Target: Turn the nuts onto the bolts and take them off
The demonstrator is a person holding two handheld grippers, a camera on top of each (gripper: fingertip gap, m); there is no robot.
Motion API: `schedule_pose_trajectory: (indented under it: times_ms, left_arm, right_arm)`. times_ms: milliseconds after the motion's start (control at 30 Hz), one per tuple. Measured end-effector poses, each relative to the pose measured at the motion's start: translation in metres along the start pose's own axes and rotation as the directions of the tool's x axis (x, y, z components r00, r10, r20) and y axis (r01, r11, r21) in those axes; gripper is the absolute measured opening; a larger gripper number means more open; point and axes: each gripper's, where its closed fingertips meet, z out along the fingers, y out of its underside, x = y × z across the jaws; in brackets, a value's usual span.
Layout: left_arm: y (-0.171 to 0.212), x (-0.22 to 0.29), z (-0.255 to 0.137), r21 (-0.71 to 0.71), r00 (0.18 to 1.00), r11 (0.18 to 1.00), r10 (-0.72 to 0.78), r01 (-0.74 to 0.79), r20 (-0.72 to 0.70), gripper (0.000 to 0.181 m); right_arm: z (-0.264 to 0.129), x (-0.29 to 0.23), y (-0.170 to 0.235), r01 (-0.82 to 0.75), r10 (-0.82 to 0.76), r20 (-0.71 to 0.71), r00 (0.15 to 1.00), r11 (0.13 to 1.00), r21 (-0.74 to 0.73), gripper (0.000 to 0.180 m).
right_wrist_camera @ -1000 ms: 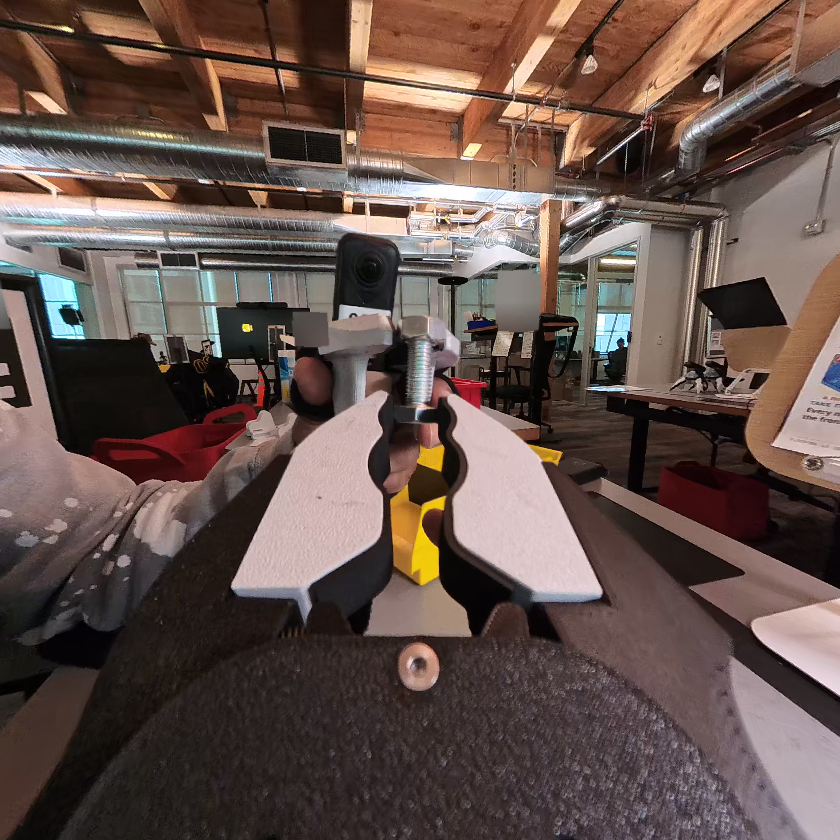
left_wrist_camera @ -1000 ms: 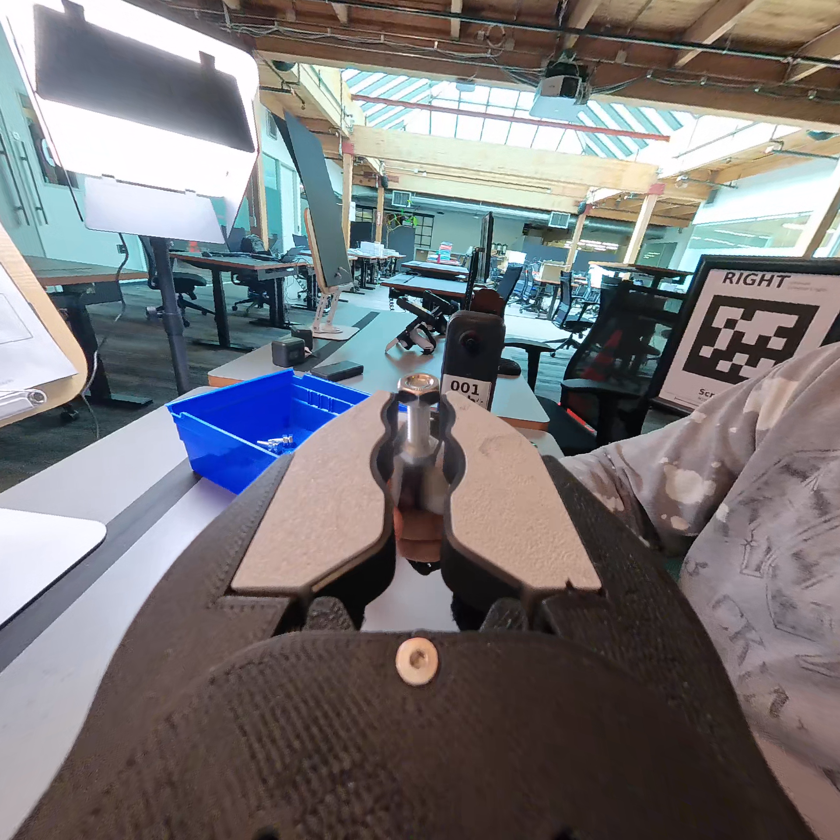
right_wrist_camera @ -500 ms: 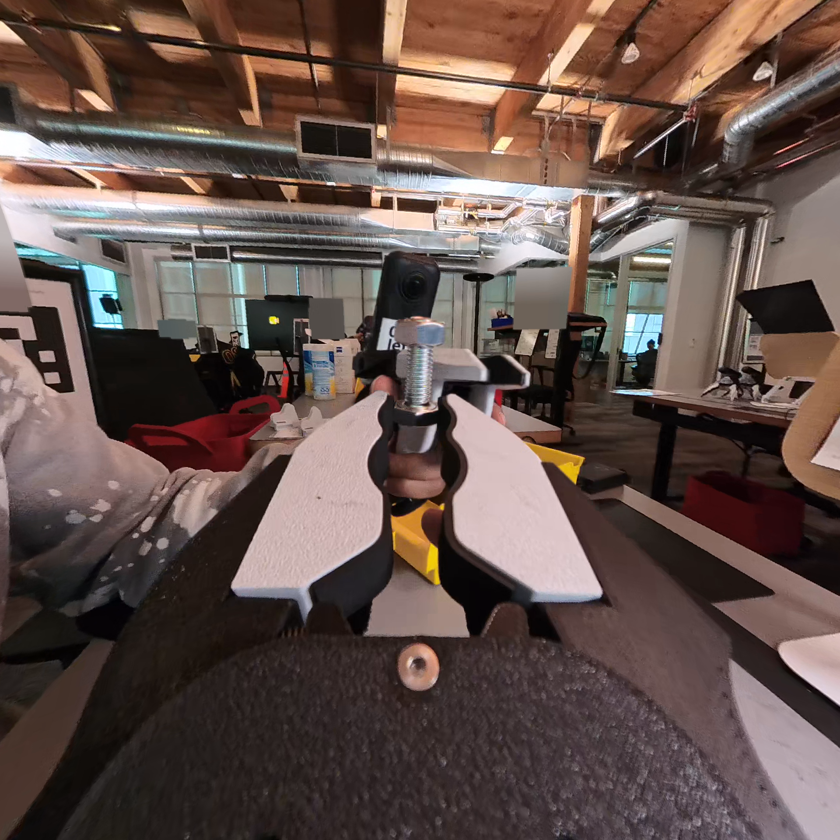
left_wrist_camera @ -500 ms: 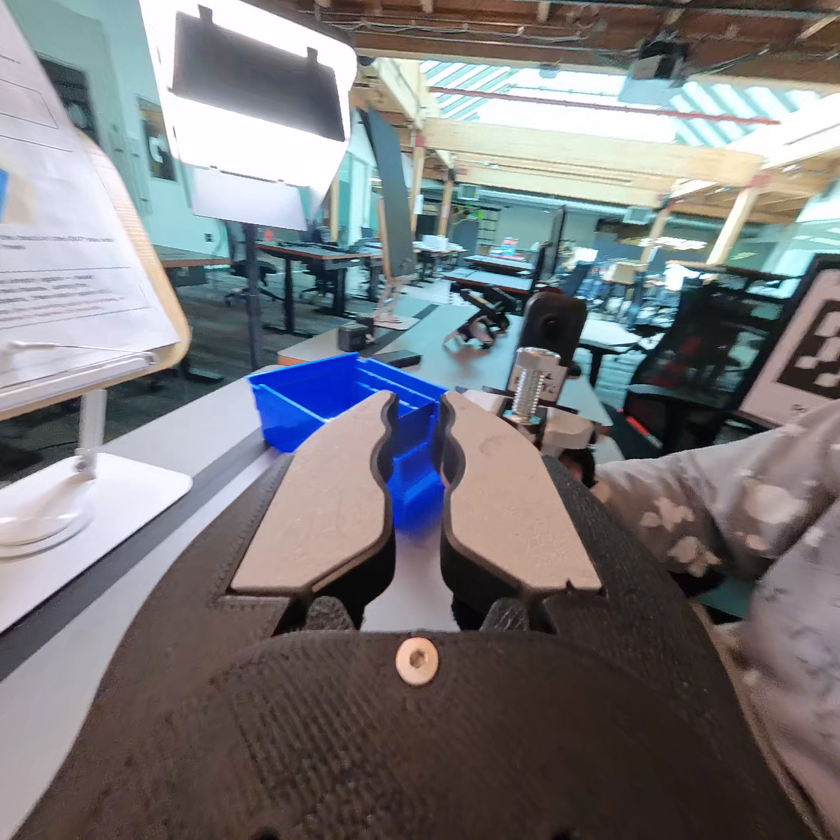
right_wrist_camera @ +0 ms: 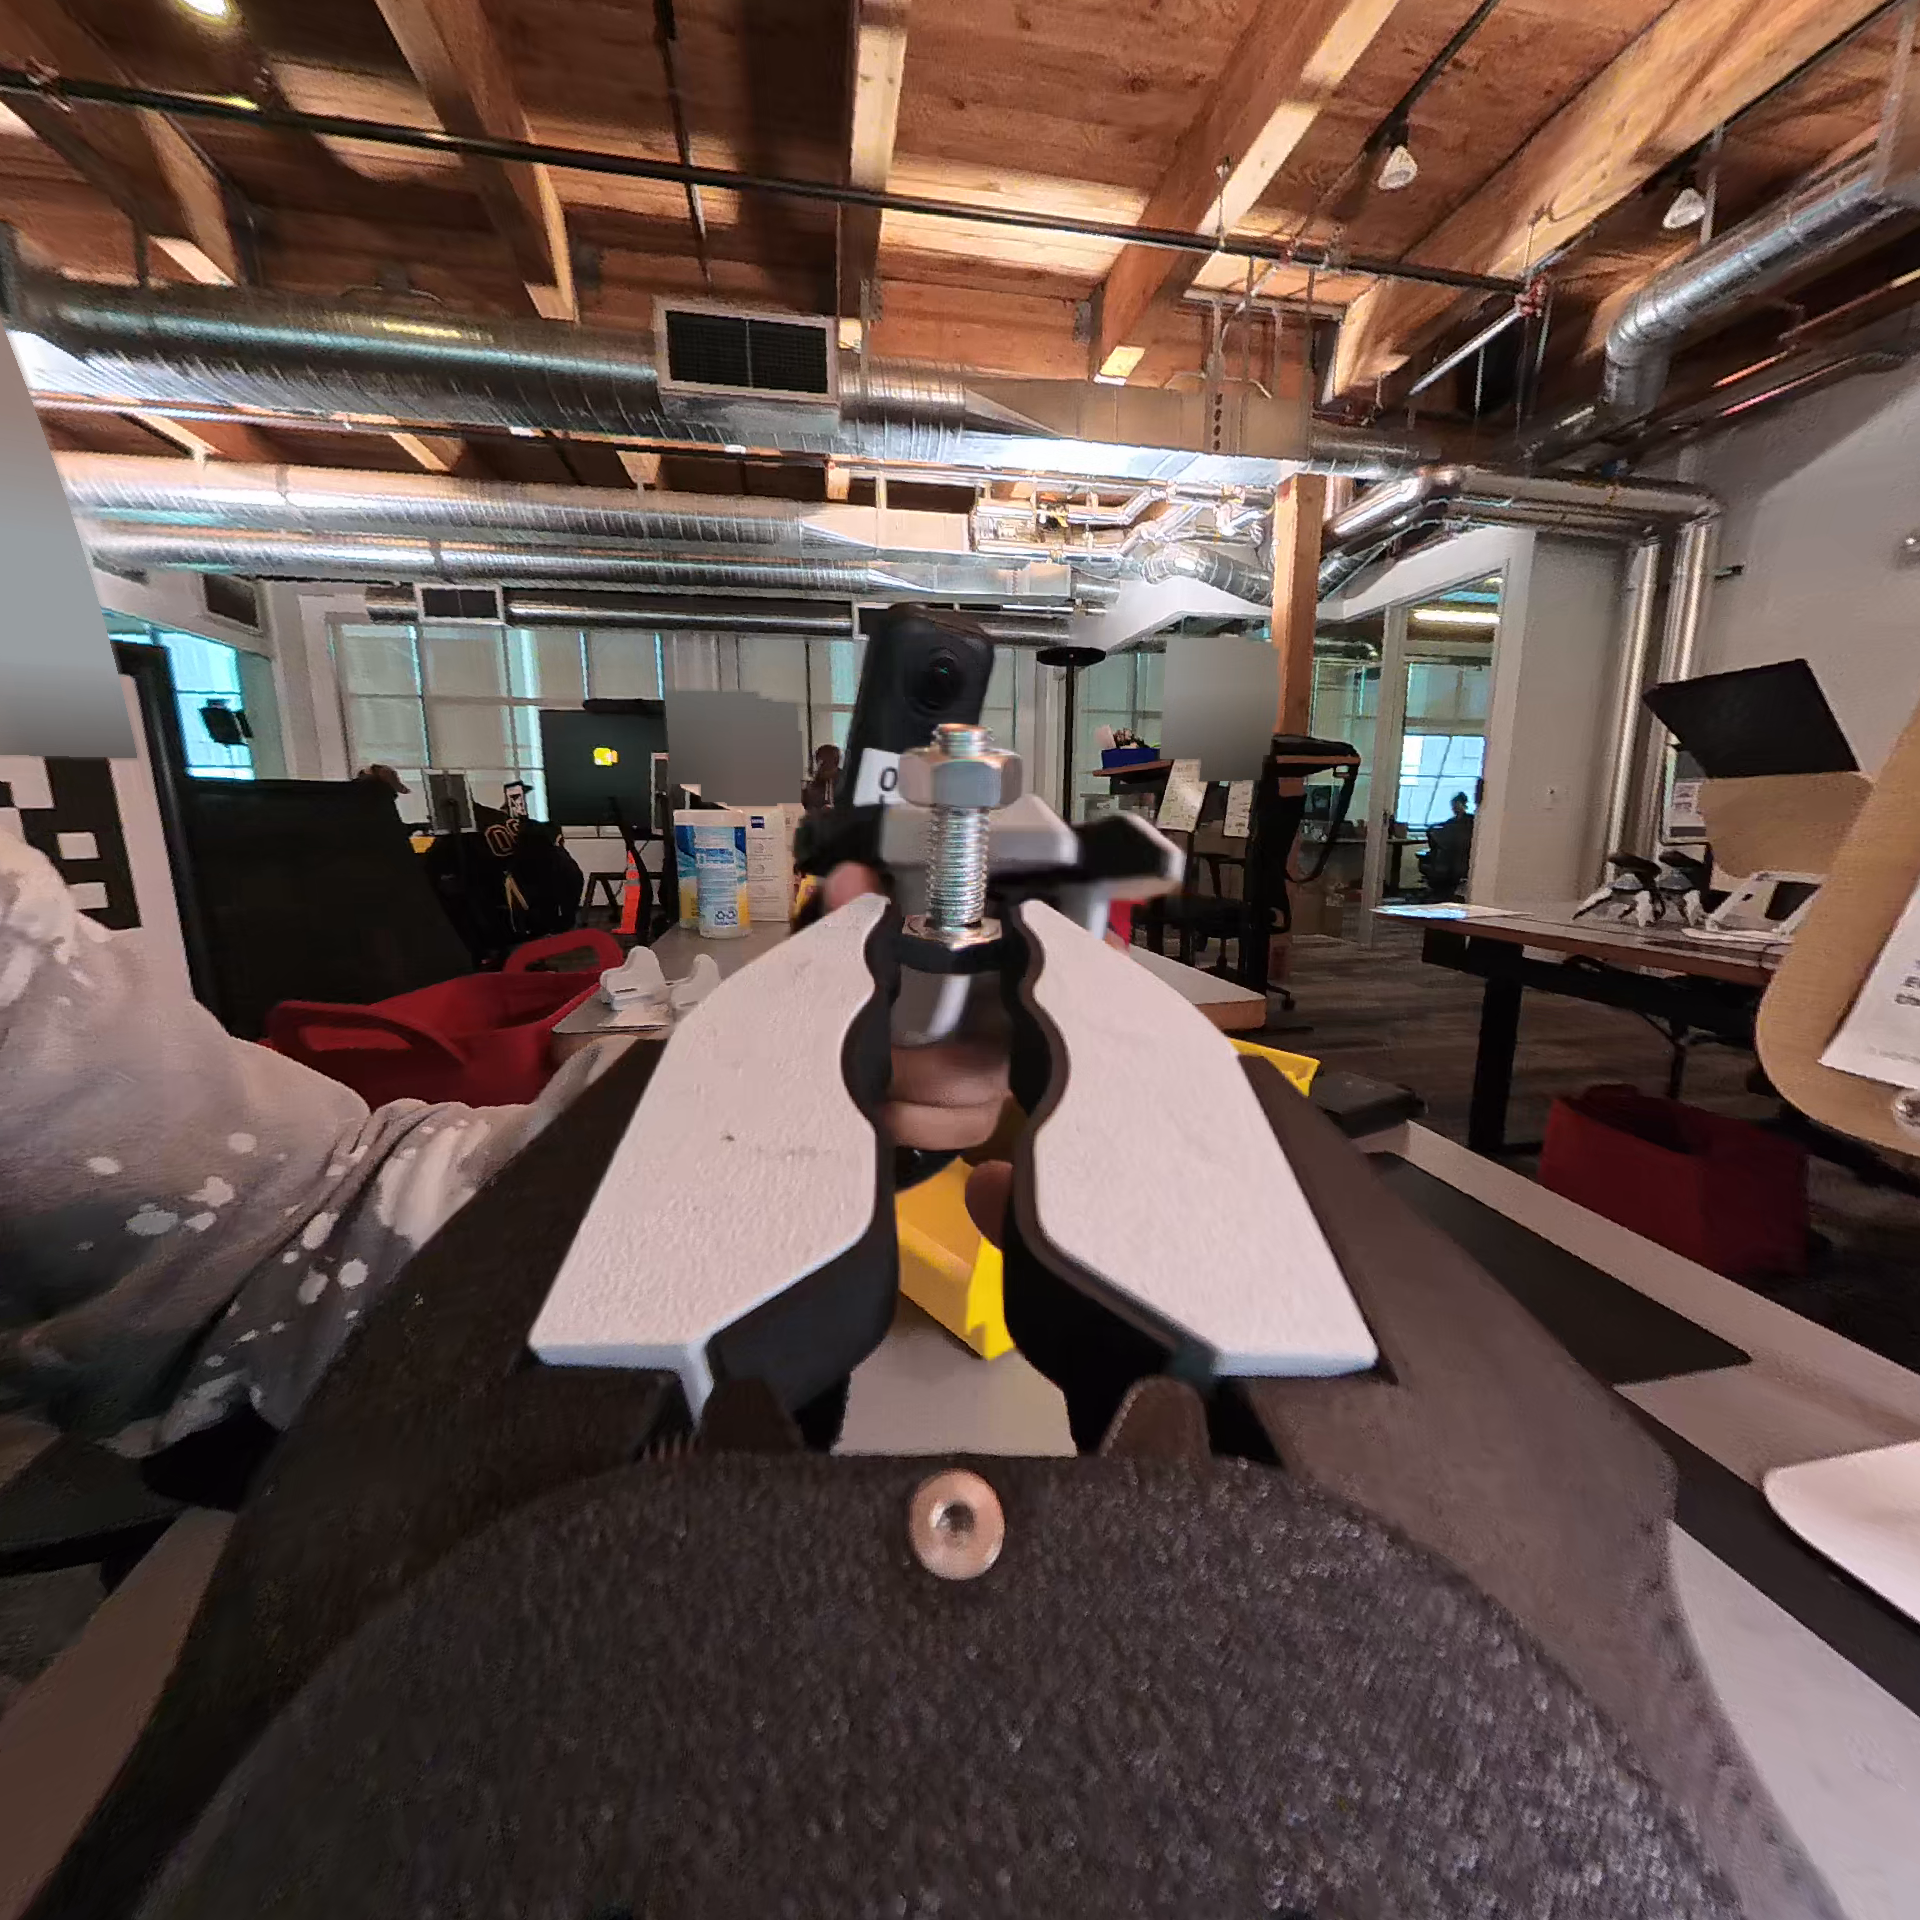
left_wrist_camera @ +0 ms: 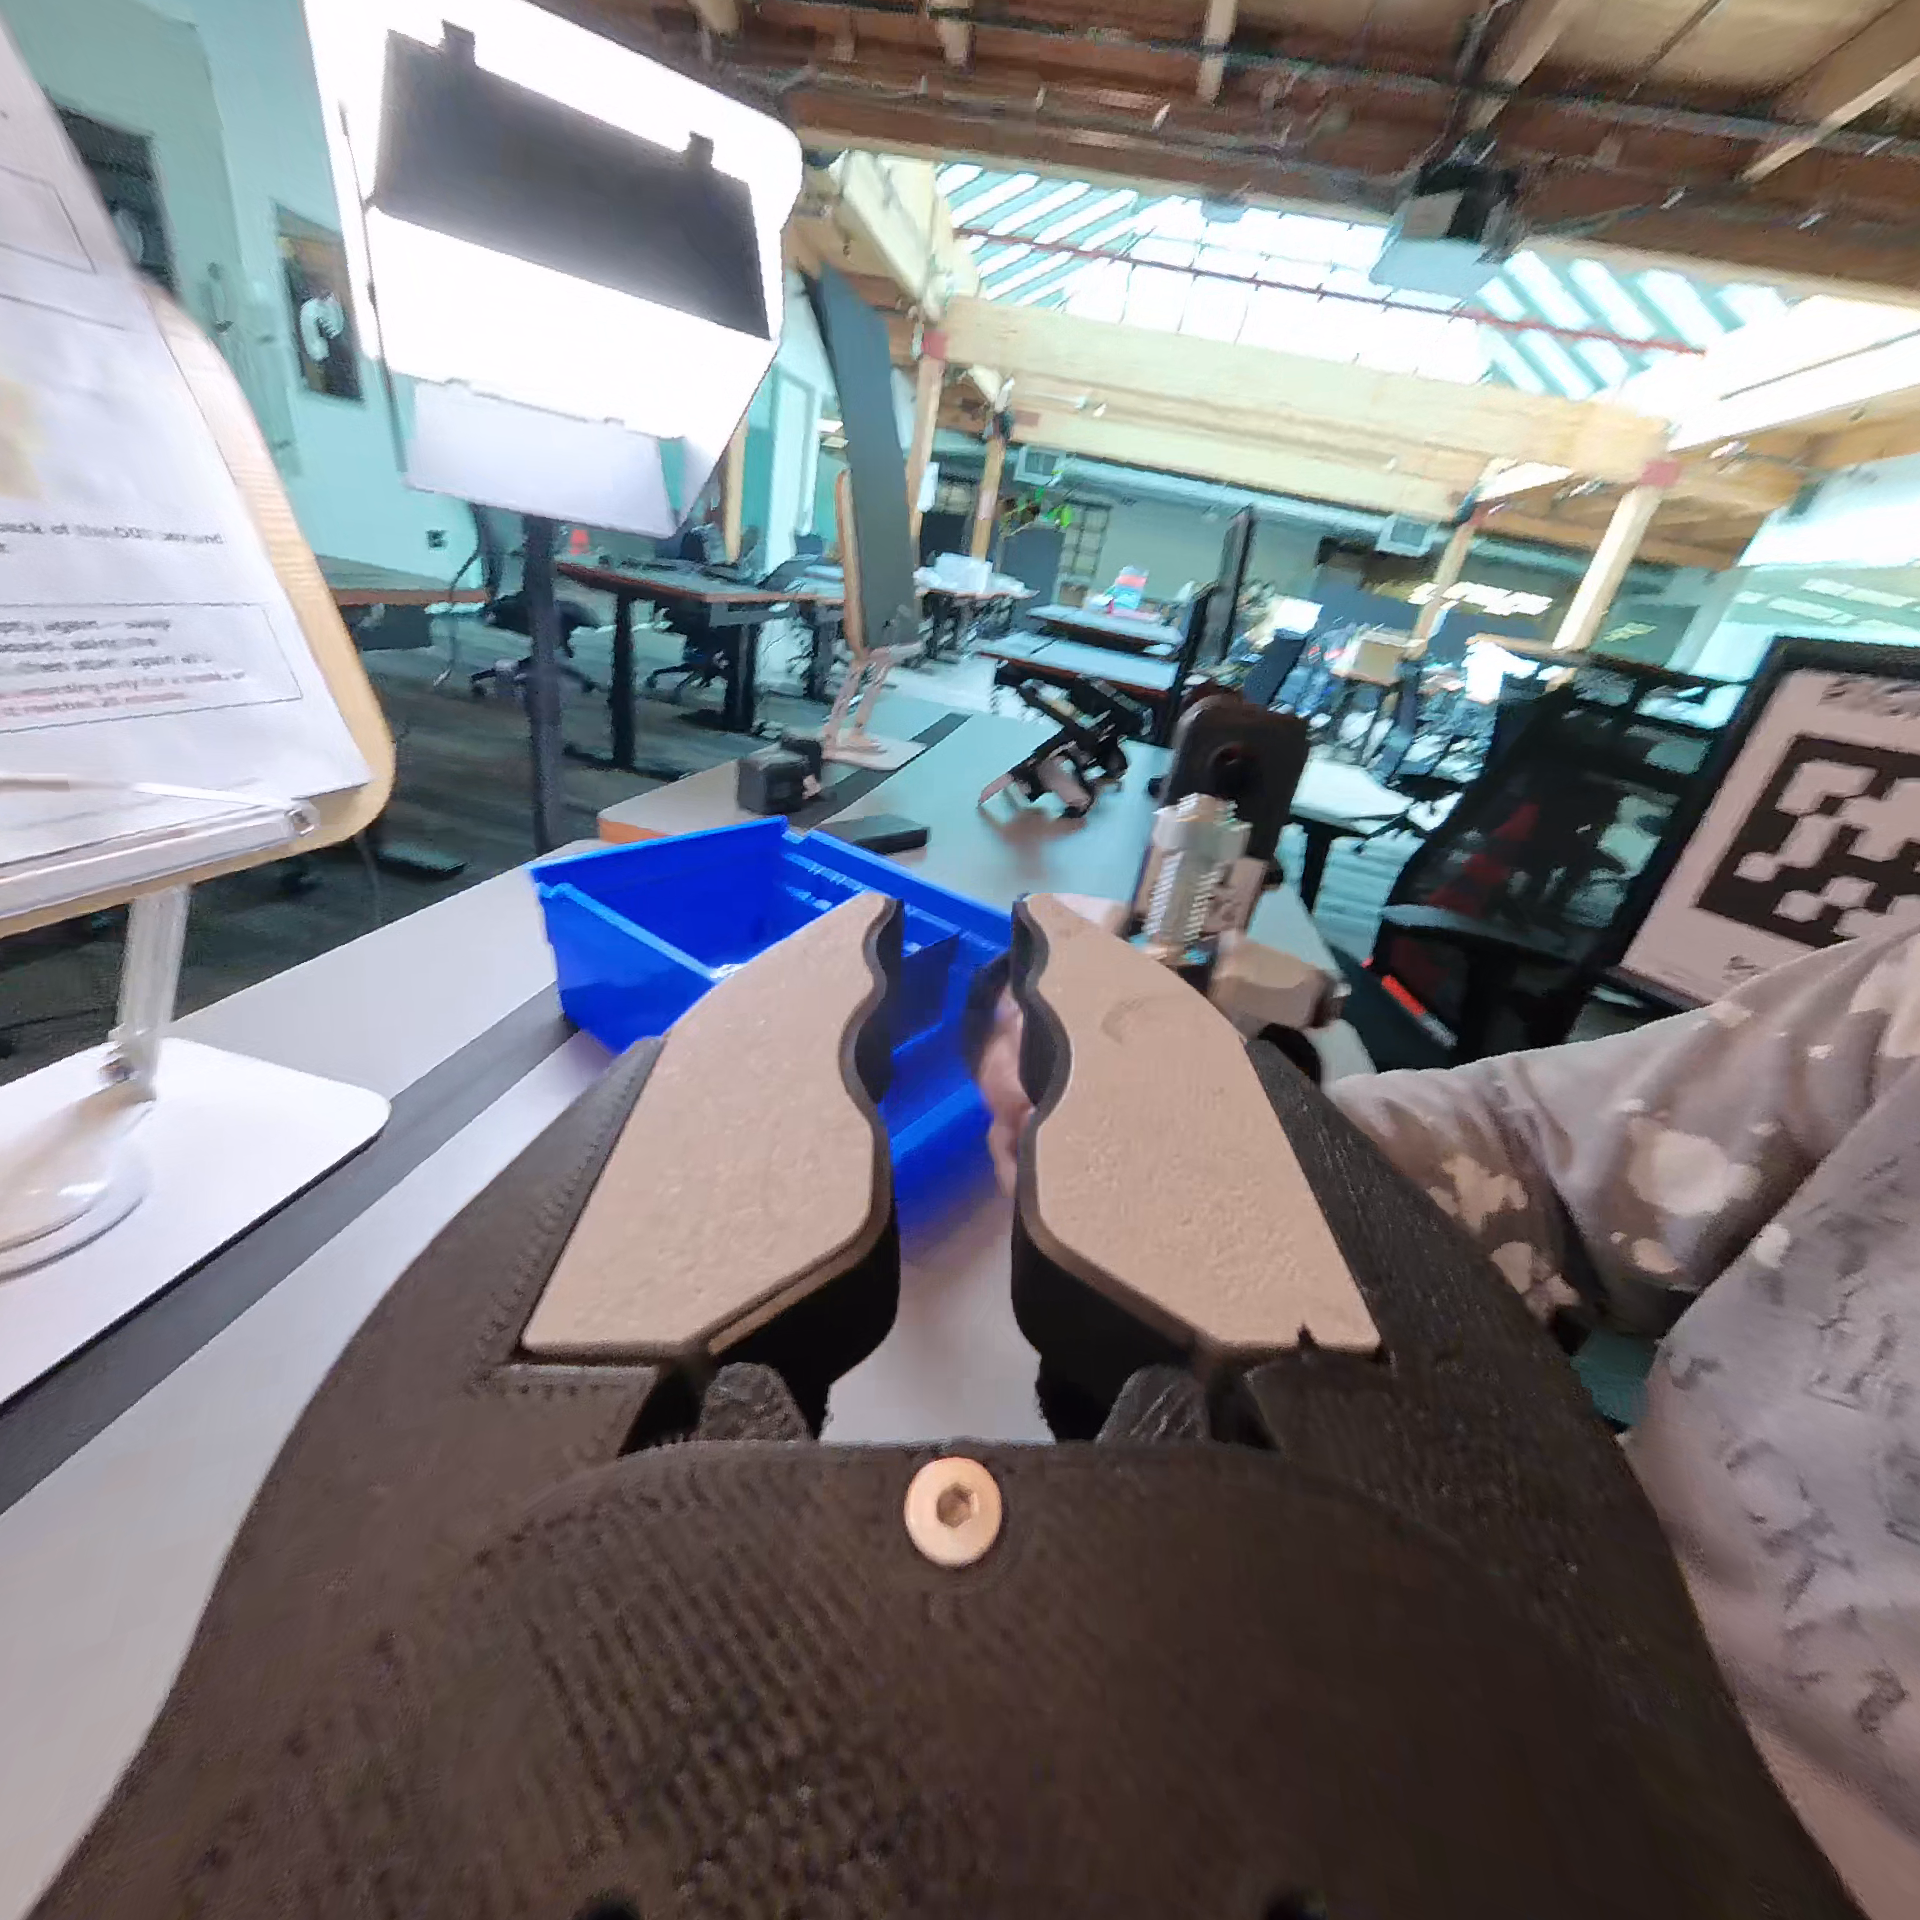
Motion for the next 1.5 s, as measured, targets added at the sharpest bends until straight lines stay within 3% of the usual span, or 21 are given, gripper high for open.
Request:
schedule_pose_trajectory:
  times_ms: [200,267,300,367,600,700,733,767,833,1033,1133,1200,1233,1267,1500]
  left_arm:
    - [0.005,0.032,0.012,-0.032,0.993,0.999,0.040,-0.044,-0.115,0.030]
    - [0.007,0.026,0.014,-0.041,0.995,0.998,0.050,-0.053,-0.081,0.030]
    - [0.007,0.018,0.012,-0.048,0.999,0.998,0.034,-0.036,-0.038,0.015]
    - [0.010,-0.006,0.006,-0.068,0.996,0.998,0.025,-0.019,0.080,0.013]
    - [0.001,0.030,0.010,-0.019,0.994,1.000,-0.009,0.007,-0.111,0.030]
    - [0.006,0.025,0.013,-0.040,0.997,0.999,0.020,-0.023,-0.072,0.031]
    - [0.004,0.022,0.012,-0.038,0.998,0.999,-0.007,0.004,-0.065,0.028]
    - [0.004,0.007,0.009,-0.045,0.999,0.998,-0.043,0.044,0.020,0.008]
    - [0.006,-0.010,0.002,-0.047,0.995,0.998,-0.038,0.042,0.088,0.011]
    - [0.006,0.024,0.010,-0.067,0.994,0.996,-0.065,0.060,-0.089,0.032]
    - [0.012,0.024,0.014,-0.092,0.997,0.995,-0.046,0.040,-0.067,0.033]
    - [0.009,0.020,0.012,-0.084,0.994,0.993,-0.088,0.082,-0.066,0.030]
    - [0.007,0.009,0.009,-0.075,0.992,0.990,-0.124,0.123,-0.010,0.011]
    - [0.005,-0.002,0.006,-0.052,0.991,0.990,-0.127,0.130,0.042,0.009]
    - [0.007,0.027,0.011,-0.086,0.990,0.992,-0.101,0.093,-0.097,0.032]
  right_arm:
    - [0.001,0.012,0.013,-0.011,0.007,-0.070,0.998,0.999,-0.050,0.018]
    - [0.001,0.009,0.011,0.000,-0.002,-0.058,0.998,0.999,-0.044,0.018]
    - [0.001,0.005,0.007,0.002,-0.003,-0.035,0.999,1.000,-0.023,0.018]
    - [0.000,0.000,0.001,0.002,-0.002,-0.004,1.000,1.000,-0.003,0.018]
    - [0.001,0.011,0.012,-0.004,0.000,-0.064,0.998,0.998,-0.058,0.018]
    - [0.002,0.009,0.012,0.008,-0.012,-0.059,0.998,0.998,-0.062,0.018]
    - [0.000,0.009,0.010,0.004,-0.006,-0.054,0.998,0.999,-0.046,0.018]
    - [-0.001,0.006,0.006,-0.002,0.002,-0.022,1.000,1.000,-0.022,0.018]
    - [-0.001,0.006,0.004,0.010,-0.011,-0.028,1.000,1.000,-0.026,0.018]
    - [0.000,0.014,0.015,0.015,-0.021,-0.076,0.997,0.997,-0.076,0.018]
    - [0.002,0.012,0.016,0.025,-0.031,-0.076,0.997,0.996,-0.082,0.018]
    - [-0.001,0.013,0.011,0.015,-0.019,-0.071,0.997,0.998,-0.055,0.018]
    - [-0.002,0.011,0.007,0.012,-0.014,-0.046,0.999,0.999,-0.032,0.018]
    - [-0.004,0.010,0.005,0.012,-0.013,-0.039,0.999,1.000,-0.024,0.018]
    - [-0.001,0.014,0.012,0.028,-0.032,-0.075,0.997,0.998,-0.057,0.018]
